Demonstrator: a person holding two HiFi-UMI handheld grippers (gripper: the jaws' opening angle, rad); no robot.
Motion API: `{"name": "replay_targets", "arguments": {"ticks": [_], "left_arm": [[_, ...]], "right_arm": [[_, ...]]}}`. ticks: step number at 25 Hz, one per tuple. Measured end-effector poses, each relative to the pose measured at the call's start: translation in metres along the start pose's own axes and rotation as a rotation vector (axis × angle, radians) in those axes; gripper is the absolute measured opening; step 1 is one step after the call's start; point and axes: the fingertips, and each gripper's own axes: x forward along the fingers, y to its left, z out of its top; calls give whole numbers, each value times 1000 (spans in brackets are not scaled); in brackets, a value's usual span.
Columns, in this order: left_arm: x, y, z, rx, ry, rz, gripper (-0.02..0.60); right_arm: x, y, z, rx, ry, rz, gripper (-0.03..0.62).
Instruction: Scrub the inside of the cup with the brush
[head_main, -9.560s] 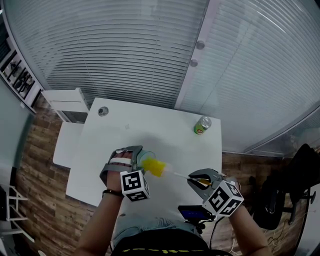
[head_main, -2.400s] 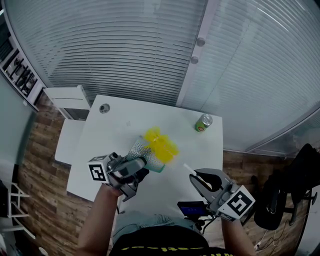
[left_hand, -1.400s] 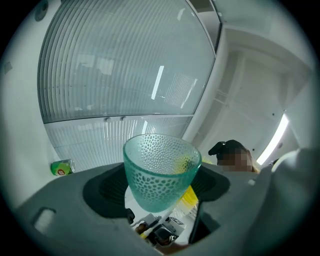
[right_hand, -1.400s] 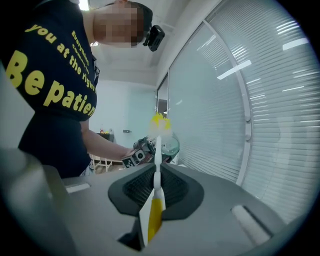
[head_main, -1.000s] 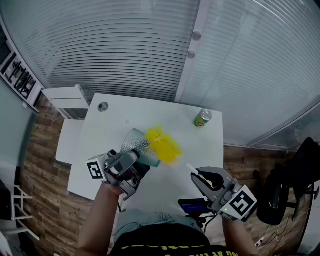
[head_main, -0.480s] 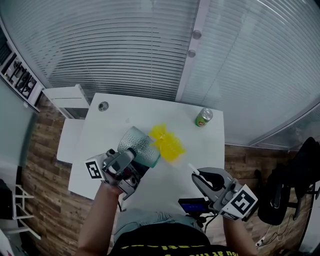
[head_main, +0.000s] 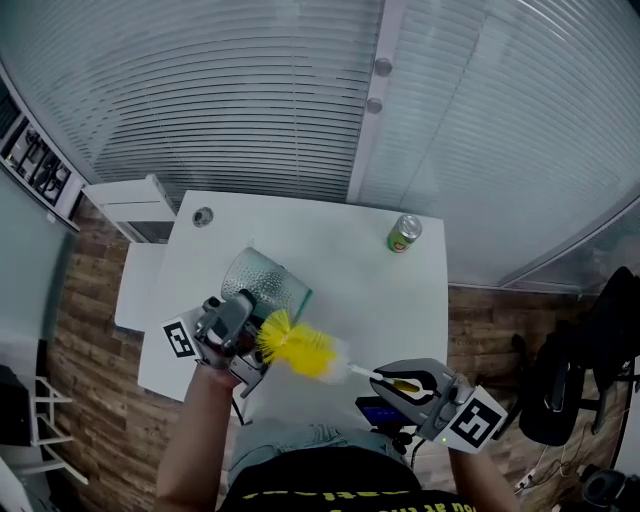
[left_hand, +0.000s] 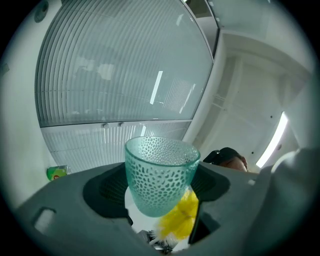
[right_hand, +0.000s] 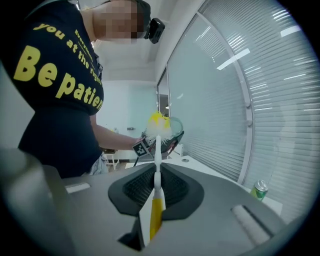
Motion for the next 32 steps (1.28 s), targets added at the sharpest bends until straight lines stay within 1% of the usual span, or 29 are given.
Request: {"name": "replay_targets", "arguments": {"ticks": [3,8,11,16,19,21,26,32], "left_arm": [[2,-1,0,-1,-5,-16,385],[1,-4,1,-11,-18,-35,385],[0,-8,2,-16,-33,-51,385],[1,-11,0,-14,-18,-60,385],[1,-12,-3,-13,-11,-61,385],[0,-12,-3,-12,-13,-60,385],[-3,-10,3,1,-25,-48,385],[-5,-8,6,9,-25,-35,385]], "right_arm": [[-1,4,-6,0,13,5,34],[-10,-1,-18,-1,45,-24,35],[-16,-6,-27,-16,85,-40,34],[-25,-24,-40,-10,141,-109,35],[-29,-34,-38,8,136,-156,35],[-32,-38,-34,19,123,-172,35],[-37,-37,-22,19,85,-171,35],[-32,-21,-11,-20,84,-119,35]]}}
